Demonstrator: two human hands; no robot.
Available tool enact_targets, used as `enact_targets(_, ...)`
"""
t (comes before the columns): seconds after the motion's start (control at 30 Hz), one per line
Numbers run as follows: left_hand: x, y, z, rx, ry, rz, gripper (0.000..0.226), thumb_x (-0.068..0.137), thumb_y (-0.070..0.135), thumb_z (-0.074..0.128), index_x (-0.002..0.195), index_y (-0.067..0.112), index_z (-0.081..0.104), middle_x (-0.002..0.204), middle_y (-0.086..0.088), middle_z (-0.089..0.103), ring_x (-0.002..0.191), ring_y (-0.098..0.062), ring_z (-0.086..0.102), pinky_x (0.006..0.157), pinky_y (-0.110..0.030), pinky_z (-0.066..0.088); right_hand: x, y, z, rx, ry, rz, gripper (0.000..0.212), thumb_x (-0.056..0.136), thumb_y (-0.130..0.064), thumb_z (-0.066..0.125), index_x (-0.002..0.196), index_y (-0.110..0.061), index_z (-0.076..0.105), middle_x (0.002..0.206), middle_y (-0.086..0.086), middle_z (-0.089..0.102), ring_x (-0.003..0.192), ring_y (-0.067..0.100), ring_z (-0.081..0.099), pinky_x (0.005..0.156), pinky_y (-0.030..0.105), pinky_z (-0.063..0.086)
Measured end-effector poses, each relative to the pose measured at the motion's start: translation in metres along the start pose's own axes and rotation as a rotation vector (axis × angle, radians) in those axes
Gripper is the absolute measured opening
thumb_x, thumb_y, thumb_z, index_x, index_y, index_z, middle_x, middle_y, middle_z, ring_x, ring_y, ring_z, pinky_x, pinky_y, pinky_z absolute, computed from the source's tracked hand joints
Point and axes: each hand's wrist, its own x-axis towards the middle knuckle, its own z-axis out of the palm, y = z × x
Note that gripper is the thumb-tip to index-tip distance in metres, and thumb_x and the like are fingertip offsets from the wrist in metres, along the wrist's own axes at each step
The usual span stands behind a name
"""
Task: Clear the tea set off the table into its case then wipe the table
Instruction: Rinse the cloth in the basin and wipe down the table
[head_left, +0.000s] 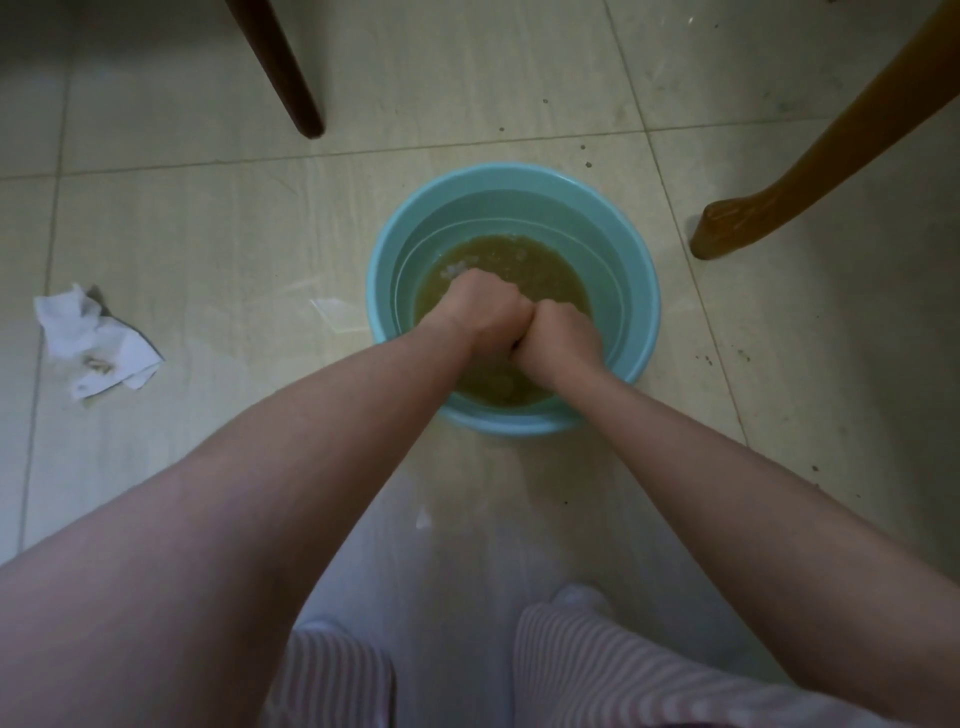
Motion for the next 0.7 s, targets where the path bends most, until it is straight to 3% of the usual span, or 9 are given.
enact_targets(0.1,0.000,0.001,0.003,-0.012,0.006,0.004,0.016,0.088,0.010,0.047,0.076,0.017,0.055,0.078,0.000,0.064,0.066,-0.022,0.057,0.054,-0.032,0.042,0.000,0.004,0.001,-0.022,0.008,-0.025,0.019,0.084,-0.021,0.056,0.066,-0.016,0.053,0.056,-0.004,0.048,0.060,0.024,0.055,0.049,0.027,0.037)
enact_targets(0.27,0.002,0.003,0.006,-0.004,0.012,0.014,0.018,0.090,0.011,0.046,0.074,0.017,0.053,0.070,0.002,0.055,0.064,-0.021,0.056,0.054,-0.032,0.047,-0.001,0.007,0.006,-0.059,0.040,-0.063,0.025,0.082,-0.021,0.056,0.059,-0.021,0.046,0.054,-0.004,0.047,0.054,0.021,0.050,0.047,0.026,0.034)
enact_targets(0.33,0.002,0.002,0.003,0.008,0.006,0.023,0.021,0.090,0.012,0.047,0.071,0.018,0.051,0.067,0.002,0.053,0.065,-0.022,0.058,0.057,-0.032,0.051,0.000,0.009,0.007,-0.010,0.025,-0.056,0.020,0.080,-0.019,0.057,0.062,-0.018,0.051,0.054,-0.005,0.047,0.057,0.023,0.051,0.051,0.027,0.036)
enact_targets(0.4,0.001,0.000,0.001,-0.009,0.001,0.004,0.023,0.090,0.013,0.048,0.067,0.019,0.046,0.062,0.002,0.044,0.063,-0.021,0.052,0.057,-0.030,0.046,0.004,0.009,0.007,0.122,-0.017,-0.030,0.012,0.079,-0.012,0.058,0.068,-0.016,0.058,0.056,-0.003,0.048,0.063,0.026,0.055,0.055,0.028,0.037)
enact_targets(0.5,0.000,0.001,0.002,-0.027,0.017,-0.045,0.020,0.089,0.012,0.048,0.069,0.018,0.049,0.066,0.002,0.048,0.061,-0.020,0.050,0.055,-0.030,0.040,0.007,0.010,0.009,0.231,-0.026,-0.013,0.015,0.078,-0.005,0.057,0.067,-0.015,0.056,0.059,-0.001,0.050,0.070,0.030,0.059,0.057,0.029,0.037)
enact_targets(0.6,-0.001,0.006,0.009,-0.055,0.034,-0.082,0.021,0.089,0.014,0.048,0.069,0.018,0.052,0.071,0.003,0.059,0.059,-0.018,0.053,0.051,-0.029,0.038,0.007,0.010,0.009,0.140,-0.043,-0.032,0.010,0.079,-0.008,0.056,0.071,-0.014,0.059,0.063,0.003,0.055,0.073,0.032,0.061,0.057,0.030,0.038)
enact_targets(0.7,-0.003,0.010,0.009,-0.113,0.054,-0.106,0.015,0.090,0.017,0.049,0.077,0.021,0.054,0.086,0.000,0.067,0.076,-0.025,0.065,0.058,-0.029,0.038,0.006,0.010,0.005,0.002,-0.026,-0.065,0.010,0.080,-0.012,0.057,0.083,-0.011,0.067,0.079,0.012,0.066,0.078,0.033,0.063,0.059,0.032,0.041)
